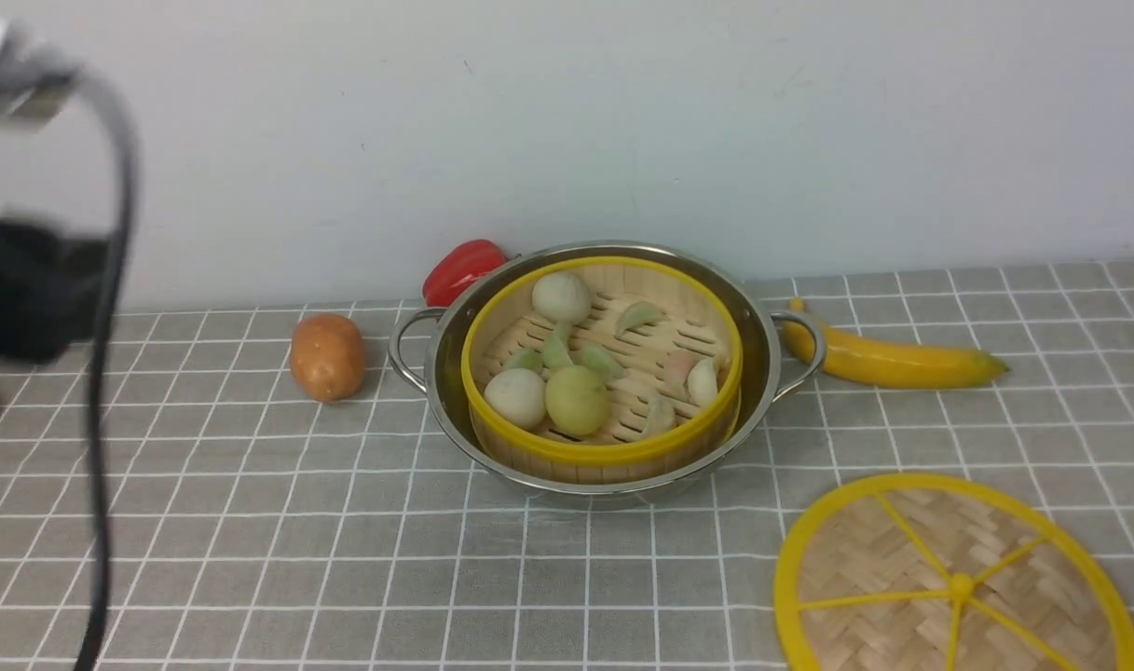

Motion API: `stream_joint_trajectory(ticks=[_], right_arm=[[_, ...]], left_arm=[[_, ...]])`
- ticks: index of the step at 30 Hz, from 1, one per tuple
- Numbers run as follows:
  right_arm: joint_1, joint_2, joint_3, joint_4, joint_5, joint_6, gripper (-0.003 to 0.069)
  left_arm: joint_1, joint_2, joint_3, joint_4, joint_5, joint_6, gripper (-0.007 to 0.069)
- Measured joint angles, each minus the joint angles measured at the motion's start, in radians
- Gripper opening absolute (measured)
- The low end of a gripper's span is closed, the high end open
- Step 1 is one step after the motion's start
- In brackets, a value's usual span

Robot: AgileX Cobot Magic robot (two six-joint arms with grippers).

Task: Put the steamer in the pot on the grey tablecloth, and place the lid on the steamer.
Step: 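Move the gripper down to the bamboo steamer lid and grasp its center knob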

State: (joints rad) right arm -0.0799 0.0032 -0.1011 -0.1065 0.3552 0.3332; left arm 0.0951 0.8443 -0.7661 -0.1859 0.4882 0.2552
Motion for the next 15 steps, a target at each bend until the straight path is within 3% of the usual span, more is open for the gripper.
stream_joint_trajectory(ticks=[5,15], right_arm=[[0.0,0.0,0.0,0.0,0.0,0.0,0.0244],[0.0,0.0,0.0,0.0,0.0,0.0,0.0244]], left_arm=[[0.127,-0.331,0.314,-0.033,-0.102,0.037,0.04],[0.15,-0.721,0.635,-0.01,-0.12,0.047,0.04]])
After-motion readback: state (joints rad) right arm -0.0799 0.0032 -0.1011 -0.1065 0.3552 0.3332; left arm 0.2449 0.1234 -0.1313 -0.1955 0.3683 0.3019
